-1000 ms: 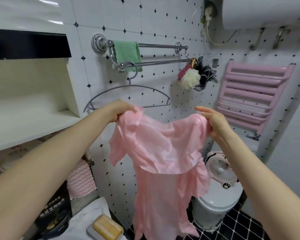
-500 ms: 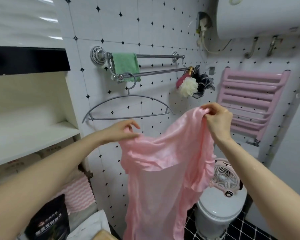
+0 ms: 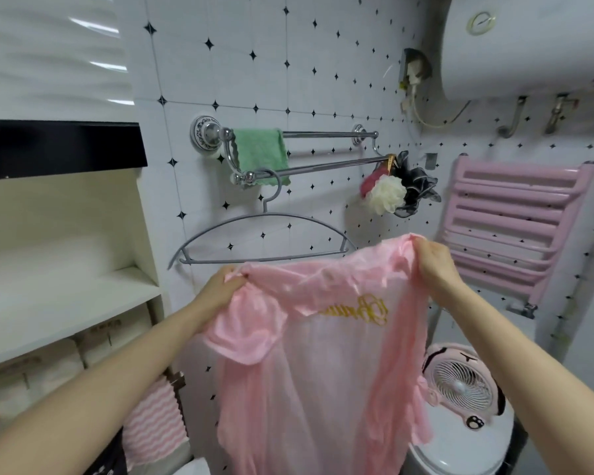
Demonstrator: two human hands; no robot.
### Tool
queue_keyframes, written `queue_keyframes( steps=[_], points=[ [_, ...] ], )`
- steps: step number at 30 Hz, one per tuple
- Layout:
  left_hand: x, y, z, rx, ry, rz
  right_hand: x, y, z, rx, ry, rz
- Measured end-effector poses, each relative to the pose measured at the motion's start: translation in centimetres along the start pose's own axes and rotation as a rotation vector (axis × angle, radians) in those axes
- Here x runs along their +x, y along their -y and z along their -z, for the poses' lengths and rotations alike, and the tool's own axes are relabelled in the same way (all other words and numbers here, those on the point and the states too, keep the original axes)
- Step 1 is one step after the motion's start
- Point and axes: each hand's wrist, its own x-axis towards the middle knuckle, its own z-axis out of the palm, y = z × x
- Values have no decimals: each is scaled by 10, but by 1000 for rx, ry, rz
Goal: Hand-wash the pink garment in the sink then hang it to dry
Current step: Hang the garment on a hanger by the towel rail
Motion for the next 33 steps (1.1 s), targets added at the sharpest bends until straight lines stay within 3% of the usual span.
queue_keyframes(
  steps=[4,7,10,13,15,17,18,20,22,30,31,33],
  points=[
    [2,12,-9,-117,78,-69,7,-13,-18,7,123,-10],
    [2,18,-14,-33,50,-155,14,-23,-24,181,181,-201],
    [1,27,-26,43,143,-114,15,-27,-21,251,410,-247],
    [0,24,-34,-86,245,-14,15,-27,-17,-51,679,-86],
    [-1,17,-35,-149,399,73,15,-31,-20,-268,593,31],
    [-1,12,-33,53,522,106,12,-28,-23,-192,396,66],
    [-1,12,-34,263,534,81,13,-28,-23,-90,304,52],
    [-3,18,-42,814,448,-53,16,-23,-21,118,189,-13],
    [-5,27,-50,1086,279,-262,15,-13,-19,241,189,-75],
    [12,37,-30,664,-189,-773,18,1,-6,531,306,-299],
    [17,36,-28,578,-191,-717,18,-2,-6,535,318,-295],
    [21,34,-25,265,-122,-444,17,-11,-10,527,336,-274]
  ],
)
